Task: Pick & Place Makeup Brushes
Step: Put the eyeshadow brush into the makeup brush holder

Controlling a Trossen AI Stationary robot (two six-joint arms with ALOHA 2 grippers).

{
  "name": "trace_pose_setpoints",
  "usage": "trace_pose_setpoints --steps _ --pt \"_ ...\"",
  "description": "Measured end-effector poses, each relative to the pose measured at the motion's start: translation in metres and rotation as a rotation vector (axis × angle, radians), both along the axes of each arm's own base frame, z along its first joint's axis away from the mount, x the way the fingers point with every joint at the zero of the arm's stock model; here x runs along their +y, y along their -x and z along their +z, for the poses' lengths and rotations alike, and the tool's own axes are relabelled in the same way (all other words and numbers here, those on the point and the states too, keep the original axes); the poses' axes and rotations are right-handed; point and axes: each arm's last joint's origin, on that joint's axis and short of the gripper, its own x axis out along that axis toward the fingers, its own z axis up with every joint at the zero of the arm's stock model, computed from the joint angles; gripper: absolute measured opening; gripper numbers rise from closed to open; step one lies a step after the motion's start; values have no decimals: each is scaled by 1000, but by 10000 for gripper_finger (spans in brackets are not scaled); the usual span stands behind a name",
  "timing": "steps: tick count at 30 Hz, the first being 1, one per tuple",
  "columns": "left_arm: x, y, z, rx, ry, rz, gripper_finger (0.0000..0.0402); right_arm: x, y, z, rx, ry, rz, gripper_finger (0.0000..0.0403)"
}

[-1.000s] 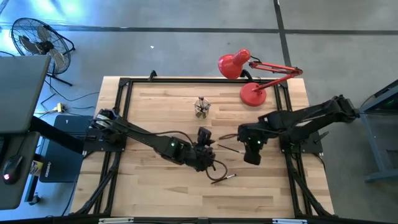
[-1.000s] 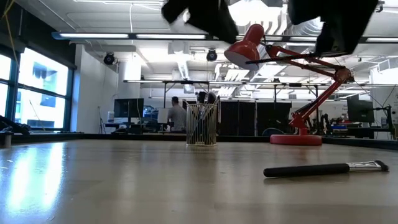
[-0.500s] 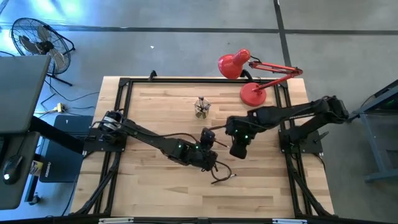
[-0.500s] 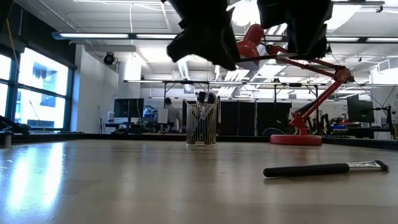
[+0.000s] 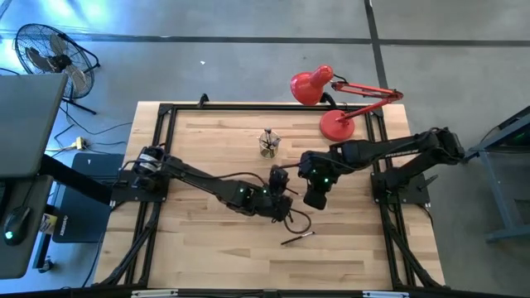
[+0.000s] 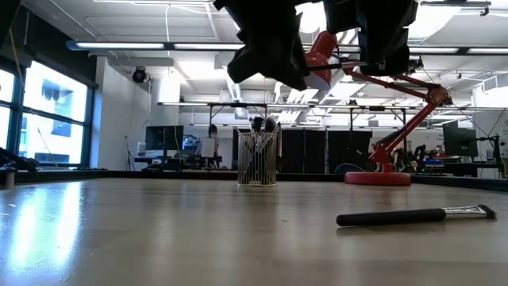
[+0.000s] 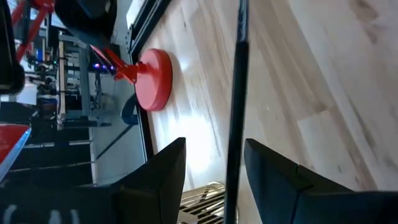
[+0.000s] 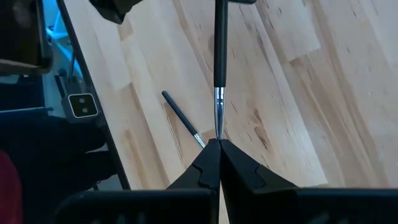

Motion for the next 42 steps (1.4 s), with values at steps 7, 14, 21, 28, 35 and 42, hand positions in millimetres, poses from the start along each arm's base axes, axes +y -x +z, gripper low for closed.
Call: trace_pose_setpoints --steps 7,14,21,28,35,42 --pt "7 -2 0 -1 16 7 146 -2 0 0 0 10 -11 0" --pt "5 -3 0 -10 40 -14 74 -4 0 0 0 27 -24 0" --pt "4 -3 -1 -2 65 -29 17 -9 0 0 2 23 -39 0" --pt "8 -1 -3 13 119 -8 10 -8 -2 0 -14 24 -40 1" --pt "23 0 -10 34 292 66 10 -8 -3 2 -42 11 -26 1" --pt "22 1 -12 12 469 114 10 -9 -2 1 -37 7 -6 1"
